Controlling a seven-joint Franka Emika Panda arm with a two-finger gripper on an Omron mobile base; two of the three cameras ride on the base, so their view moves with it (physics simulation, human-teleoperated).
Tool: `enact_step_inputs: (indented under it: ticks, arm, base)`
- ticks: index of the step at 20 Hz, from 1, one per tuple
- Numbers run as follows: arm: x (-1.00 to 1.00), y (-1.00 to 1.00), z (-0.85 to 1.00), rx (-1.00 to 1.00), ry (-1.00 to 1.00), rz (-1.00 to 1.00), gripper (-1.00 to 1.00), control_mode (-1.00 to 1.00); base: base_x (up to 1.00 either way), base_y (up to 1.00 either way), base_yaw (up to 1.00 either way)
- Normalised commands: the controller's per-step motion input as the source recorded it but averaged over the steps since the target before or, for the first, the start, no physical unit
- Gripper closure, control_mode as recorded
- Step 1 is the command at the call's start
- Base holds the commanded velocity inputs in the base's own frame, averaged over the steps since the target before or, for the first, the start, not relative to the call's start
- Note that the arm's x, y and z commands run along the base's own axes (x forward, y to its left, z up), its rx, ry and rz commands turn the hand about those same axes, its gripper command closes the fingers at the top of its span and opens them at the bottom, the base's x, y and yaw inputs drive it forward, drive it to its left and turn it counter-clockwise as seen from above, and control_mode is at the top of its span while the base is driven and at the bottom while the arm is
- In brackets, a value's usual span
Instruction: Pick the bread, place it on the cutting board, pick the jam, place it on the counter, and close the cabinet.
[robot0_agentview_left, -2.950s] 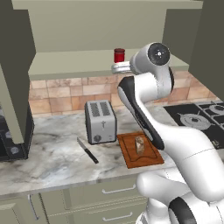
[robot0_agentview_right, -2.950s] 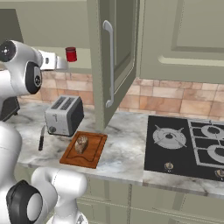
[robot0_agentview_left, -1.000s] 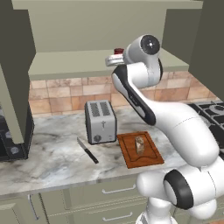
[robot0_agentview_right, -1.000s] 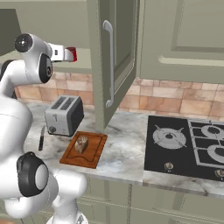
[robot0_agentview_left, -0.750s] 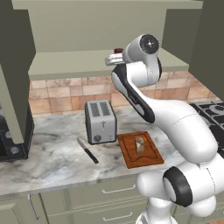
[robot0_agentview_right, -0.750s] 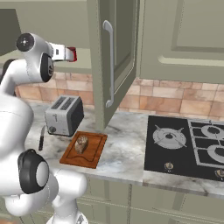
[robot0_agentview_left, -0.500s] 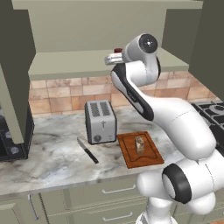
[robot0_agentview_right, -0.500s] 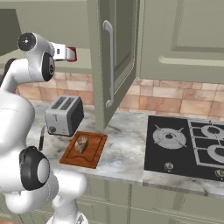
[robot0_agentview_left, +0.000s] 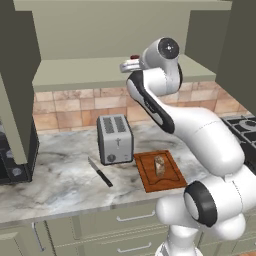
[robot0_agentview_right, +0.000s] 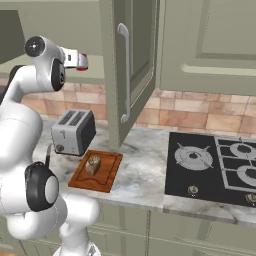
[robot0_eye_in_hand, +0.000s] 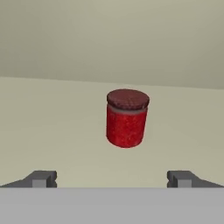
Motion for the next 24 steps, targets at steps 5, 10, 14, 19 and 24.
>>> enact_step_inputs:
  ticks: [5, 10, 14, 19, 24]
  arm:
    - [0.1, -0.07, 0.0, 0.0, 0.0, 0.0, -1.0, -1.0]
    - [0.1, -0.01, -0.01, 0.0, 0.0, 0.0, -1.0, -1.0]
    - [0.09, 0.0, -0.01, 0.0, 0.0, 0.0, -1.0, -1.0]
    - [0.07, 0.0, -0.01, 0.0, 0.0, 0.0, -1.0, -1.0]
    - [0.13, 0.0, -0.02, 0.0, 0.0, 0.0, -1.0, -1.0]
  base:
    - [0.0, 0.0, 0.0]
    - [0.0, 0.0, 0.0]
    - [0.0, 0.0, 0.0]
    - [0.0, 0.0, 0.0]
    - [0.0, 0.0, 0.0]
